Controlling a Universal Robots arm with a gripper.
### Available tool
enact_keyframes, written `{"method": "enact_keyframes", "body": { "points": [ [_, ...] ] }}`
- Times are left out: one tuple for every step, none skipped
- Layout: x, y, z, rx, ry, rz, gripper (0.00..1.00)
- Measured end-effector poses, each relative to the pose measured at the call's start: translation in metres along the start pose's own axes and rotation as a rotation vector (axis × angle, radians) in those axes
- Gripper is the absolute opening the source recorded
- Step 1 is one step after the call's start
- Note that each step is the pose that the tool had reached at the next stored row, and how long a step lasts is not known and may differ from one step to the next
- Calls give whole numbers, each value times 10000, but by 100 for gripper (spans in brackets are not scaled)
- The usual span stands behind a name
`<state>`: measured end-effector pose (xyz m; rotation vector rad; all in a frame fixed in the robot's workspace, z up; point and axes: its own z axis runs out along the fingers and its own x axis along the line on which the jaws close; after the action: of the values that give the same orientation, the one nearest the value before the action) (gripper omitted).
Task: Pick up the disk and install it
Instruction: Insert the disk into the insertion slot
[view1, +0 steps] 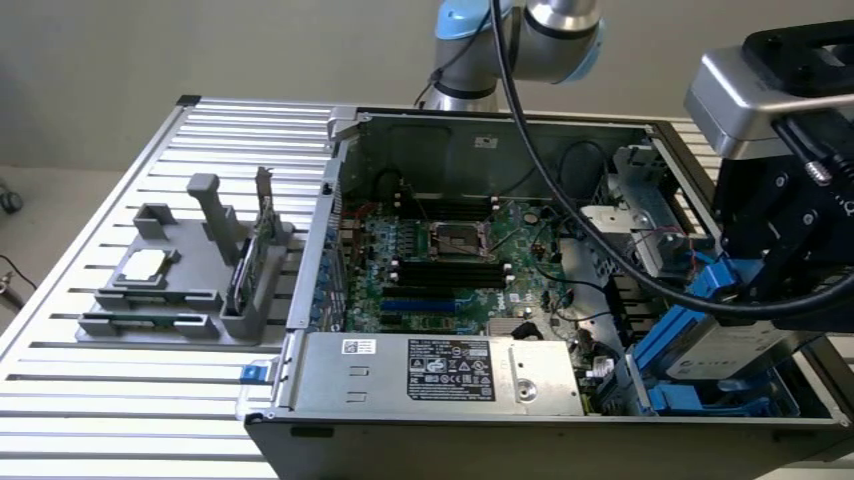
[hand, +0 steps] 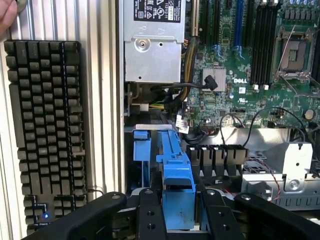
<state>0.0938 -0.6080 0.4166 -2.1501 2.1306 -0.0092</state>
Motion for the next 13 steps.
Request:
{"method": "enact_keyframes", "body": {
  "points": [
    [8,2,15,0,-28,-9,33],
    [16,5,31,-1,-51,-20,33],
    [23,7,46,-1,-69,-31,33],
    [30,9,61,-2,-86,-41,33],
    [37,13,76,-3,-103,-50,33],
    [45,15,91,-4,-121,-61,33],
    [52,17,106,-5,-139,-72,33],
    [59,19,122,-5,-159,-83,33],
    [65,21,135,-6,-178,-92,33],
    [71,22,146,-6,-195,-101,33],
    [75,23,155,-7,-212,-109,33],
    [80,24,163,-8,-226,-116,35],
    [84,24,172,-8,-244,-126,35]
  ]
}}
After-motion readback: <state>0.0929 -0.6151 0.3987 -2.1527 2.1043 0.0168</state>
